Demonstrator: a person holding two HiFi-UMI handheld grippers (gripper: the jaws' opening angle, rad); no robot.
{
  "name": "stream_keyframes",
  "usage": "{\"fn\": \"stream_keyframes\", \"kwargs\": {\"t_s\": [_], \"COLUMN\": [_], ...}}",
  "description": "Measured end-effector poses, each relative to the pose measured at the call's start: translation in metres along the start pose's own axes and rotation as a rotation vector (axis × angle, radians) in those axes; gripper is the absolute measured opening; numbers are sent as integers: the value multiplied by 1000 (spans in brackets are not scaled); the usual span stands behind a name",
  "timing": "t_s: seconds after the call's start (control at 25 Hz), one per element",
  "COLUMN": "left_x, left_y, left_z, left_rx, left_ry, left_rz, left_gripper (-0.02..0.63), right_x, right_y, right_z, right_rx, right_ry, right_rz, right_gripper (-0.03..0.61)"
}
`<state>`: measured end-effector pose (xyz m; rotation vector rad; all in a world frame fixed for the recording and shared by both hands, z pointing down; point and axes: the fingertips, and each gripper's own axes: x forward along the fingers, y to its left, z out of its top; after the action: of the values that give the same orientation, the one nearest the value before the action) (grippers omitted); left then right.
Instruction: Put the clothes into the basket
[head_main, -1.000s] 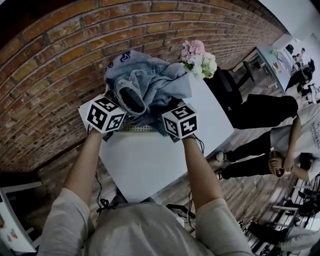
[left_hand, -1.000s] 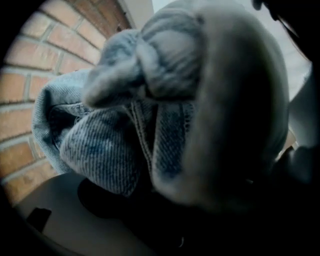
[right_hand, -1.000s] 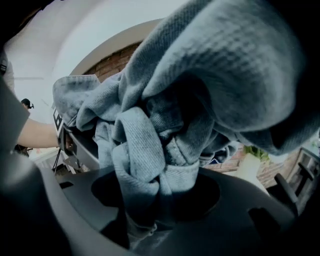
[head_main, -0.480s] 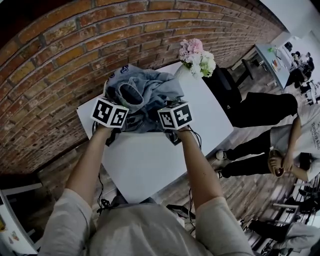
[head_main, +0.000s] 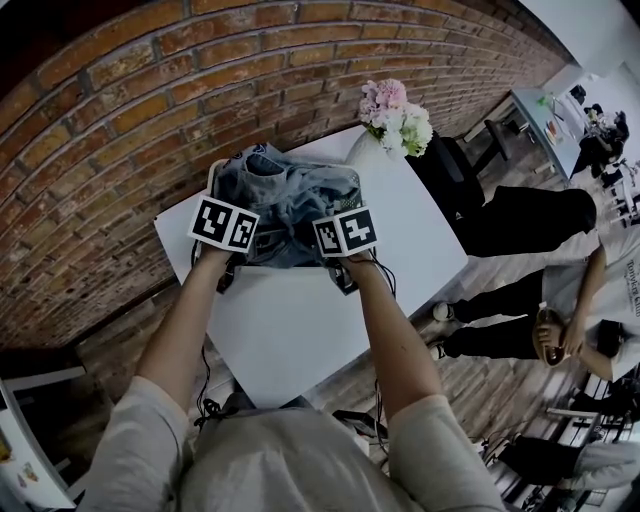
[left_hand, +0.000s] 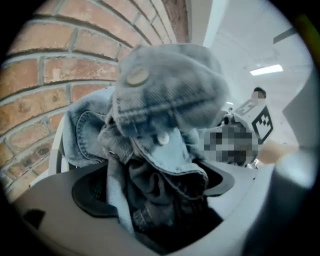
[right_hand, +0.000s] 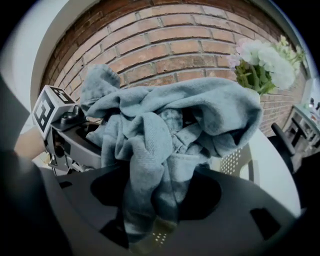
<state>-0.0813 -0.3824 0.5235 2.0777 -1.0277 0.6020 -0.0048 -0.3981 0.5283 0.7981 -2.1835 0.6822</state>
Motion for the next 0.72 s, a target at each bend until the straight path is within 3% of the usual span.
{"fn": "stream_keyframes", "kwargs": {"t_s": [0.52,0.72], "left_x": [20,19], "left_y": [16,16], "left_z": [-16,-17], "left_rx": [2,0], "left_ry": [88,92], "left_rz": [96,106], "left_gripper": [474,479], "right_x": [24,20], "right_y": [-14,-23], "right_z": [-20,-21], "right_rx": [46,28], "right_ry": [84,87], "right_rz": [-45,-112], "right_gripper": [281,351]}}
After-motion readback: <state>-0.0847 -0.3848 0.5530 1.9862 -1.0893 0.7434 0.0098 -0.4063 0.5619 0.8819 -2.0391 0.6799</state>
